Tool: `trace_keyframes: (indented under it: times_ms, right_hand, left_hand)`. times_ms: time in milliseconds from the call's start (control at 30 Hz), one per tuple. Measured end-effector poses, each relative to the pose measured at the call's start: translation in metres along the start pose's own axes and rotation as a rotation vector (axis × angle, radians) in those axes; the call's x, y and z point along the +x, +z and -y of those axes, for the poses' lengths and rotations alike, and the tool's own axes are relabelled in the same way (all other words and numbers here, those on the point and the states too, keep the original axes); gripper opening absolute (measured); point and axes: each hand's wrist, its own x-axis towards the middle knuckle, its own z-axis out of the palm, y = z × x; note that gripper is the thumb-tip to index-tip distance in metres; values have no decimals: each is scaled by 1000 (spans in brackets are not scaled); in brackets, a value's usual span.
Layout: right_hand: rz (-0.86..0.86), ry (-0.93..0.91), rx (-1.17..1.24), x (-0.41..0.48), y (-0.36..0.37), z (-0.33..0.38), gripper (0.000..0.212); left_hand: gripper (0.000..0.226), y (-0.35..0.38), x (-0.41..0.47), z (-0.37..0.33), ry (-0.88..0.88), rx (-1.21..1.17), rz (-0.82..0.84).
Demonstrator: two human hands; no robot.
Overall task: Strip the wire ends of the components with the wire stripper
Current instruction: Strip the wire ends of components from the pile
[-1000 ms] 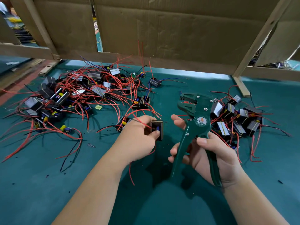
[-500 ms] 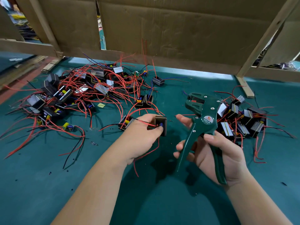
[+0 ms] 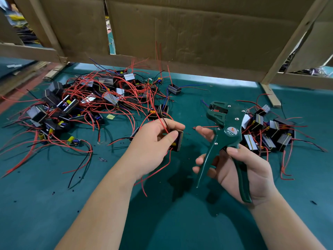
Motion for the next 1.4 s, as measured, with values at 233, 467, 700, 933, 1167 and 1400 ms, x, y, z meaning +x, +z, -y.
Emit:
trace_keyframes:
  times_ms: [233,467,700,933,1167,1400]
  right_hand:
    - [44,5,-7,-1,-3,0,52]
    - [42,4,-12,0,-2,0,50]
    - [75,18,-29,-1,1,1,61]
    - [116,108,-22,-3,1,3,71]
    - [147,145,0,-3,4,4,75]
    - [99,107,67,-2,-1,7,68]
  left_hand:
    - [49,1,-4,-1,91,310,236]
    - [22,1,-2,-2,148,30,-102]
    - [16,2,-2,-2,56,-308,2]
    - [32,10,-1,-8,-2,-441,-75]
    - [32,13,0,-8,28,-421,-161]
    - [24,-18,7,-4,-113,-597,-375]
